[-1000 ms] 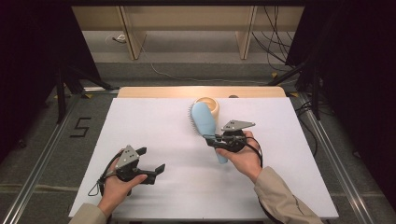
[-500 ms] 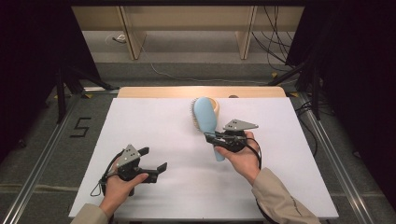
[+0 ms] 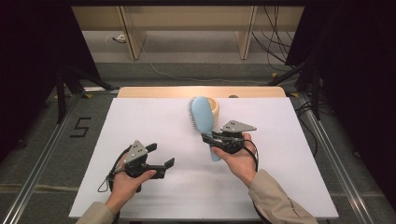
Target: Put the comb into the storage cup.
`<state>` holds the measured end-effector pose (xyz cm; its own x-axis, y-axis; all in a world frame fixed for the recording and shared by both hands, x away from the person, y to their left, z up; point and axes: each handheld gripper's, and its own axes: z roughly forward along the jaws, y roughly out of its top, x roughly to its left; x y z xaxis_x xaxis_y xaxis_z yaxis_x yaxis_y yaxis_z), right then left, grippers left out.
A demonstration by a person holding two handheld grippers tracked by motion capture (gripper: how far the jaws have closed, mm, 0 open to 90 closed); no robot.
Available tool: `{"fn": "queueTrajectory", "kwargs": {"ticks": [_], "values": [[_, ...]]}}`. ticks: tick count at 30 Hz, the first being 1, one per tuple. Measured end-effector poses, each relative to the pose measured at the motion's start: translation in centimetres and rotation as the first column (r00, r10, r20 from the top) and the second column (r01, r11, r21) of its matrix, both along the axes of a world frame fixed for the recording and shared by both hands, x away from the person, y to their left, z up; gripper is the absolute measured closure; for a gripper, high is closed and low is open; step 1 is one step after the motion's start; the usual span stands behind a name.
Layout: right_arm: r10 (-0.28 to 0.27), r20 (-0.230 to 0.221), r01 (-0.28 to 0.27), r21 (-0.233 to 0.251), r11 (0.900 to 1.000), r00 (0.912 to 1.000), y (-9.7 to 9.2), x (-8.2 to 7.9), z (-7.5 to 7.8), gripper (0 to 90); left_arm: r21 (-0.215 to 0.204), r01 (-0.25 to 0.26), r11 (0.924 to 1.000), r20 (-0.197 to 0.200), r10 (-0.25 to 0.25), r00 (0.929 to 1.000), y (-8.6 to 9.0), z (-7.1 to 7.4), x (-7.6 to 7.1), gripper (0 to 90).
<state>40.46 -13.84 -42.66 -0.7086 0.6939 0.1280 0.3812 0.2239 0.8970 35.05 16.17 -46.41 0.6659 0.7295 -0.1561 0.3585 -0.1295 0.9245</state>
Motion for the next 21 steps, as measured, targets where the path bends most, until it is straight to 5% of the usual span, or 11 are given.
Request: {"fn": "queueTrajectory", "kwargs": {"ticks": [21], "values": [[0.0, -0.001, 0.0, 0.02, 0.9998, 1.0, 0.9, -0.4, -0.2, 70.3, -0.018, 0.078, 0.9968, -0.024, -0.078, 0.9966, -4.7, 0.1, 0.6, 12.8]]}}
